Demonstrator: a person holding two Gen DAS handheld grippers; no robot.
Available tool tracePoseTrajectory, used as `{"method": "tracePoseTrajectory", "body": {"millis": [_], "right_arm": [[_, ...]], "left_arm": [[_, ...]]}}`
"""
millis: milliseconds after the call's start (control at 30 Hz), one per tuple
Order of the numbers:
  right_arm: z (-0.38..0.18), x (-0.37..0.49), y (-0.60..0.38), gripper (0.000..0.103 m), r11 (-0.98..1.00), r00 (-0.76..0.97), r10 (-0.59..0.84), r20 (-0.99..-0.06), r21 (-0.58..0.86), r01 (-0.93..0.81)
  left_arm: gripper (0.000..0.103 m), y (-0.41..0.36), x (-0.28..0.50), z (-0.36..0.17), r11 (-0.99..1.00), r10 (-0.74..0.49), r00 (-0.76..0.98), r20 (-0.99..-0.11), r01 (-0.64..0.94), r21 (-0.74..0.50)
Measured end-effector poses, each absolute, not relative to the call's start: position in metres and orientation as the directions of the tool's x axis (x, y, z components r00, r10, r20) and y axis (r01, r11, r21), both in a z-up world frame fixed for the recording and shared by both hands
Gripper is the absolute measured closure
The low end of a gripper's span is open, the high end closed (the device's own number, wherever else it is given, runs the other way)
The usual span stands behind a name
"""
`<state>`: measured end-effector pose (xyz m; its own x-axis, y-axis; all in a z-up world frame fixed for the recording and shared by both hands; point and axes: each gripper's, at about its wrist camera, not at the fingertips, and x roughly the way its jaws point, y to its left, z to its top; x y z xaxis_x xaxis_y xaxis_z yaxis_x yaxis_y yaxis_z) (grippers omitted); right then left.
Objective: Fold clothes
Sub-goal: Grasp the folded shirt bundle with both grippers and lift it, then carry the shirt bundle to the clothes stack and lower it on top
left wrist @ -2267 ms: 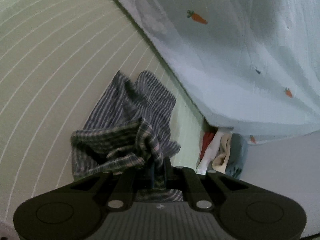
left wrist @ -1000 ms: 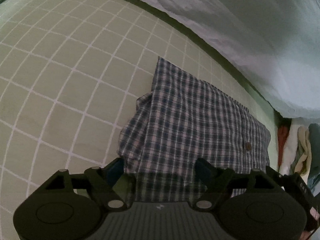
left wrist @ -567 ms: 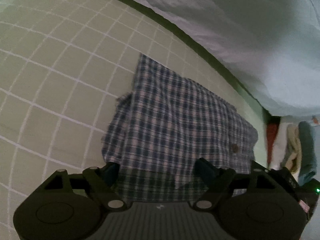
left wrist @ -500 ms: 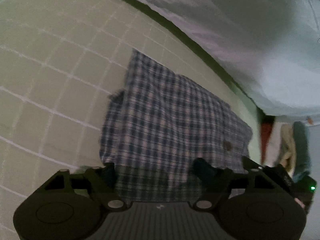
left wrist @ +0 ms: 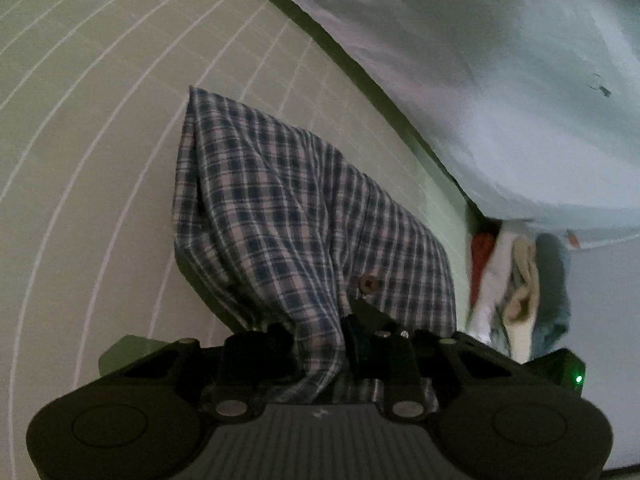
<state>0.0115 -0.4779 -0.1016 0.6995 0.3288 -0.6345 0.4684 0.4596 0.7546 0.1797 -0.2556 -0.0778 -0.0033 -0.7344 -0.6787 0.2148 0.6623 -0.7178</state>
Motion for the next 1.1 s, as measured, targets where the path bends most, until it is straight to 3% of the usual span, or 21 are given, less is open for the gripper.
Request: {"method": "tracePoseTrajectory", "body": {"millis": [300, 567, 900, 1100], "right_arm": [[-0.063, -0.074, -0.448, 0.075, 0.402, 0.774, 0.239, -0.586, 0.785, 0.470], [-0.020, -0.137, -0.459, 0.075, 0.427, 0.797, 0.093, -0.596, 0.747, 0.509], [0.040, -0.196, -0.571, 0.075, 0.540, 0.849, -0.025, -0.528, 0.707, 0.456], [0.116, -0.218, -0.695, 0.075, 0.684, 0.896, -0.079, -0.437, 0.630, 0.368]], "left_arm": [[0.073, -0.236, 0.125, -0.044, 0.585, -0.779, -0.044, -0.625, 0.310, -0.750], [0.073, -0.273, 0.088, -0.028, 0.468, -0.817, -0.167, -0.552, 0.368, -0.804], [0.073, -0.410, 0.033, 0.030, 0.326, -0.868, -0.175, -0.466, 0.507, -0.798], [0.074, -0.531, 0.001, 0.090, 0.189, -0.940, -0.123, -0.319, 0.589, -0.786]]}}
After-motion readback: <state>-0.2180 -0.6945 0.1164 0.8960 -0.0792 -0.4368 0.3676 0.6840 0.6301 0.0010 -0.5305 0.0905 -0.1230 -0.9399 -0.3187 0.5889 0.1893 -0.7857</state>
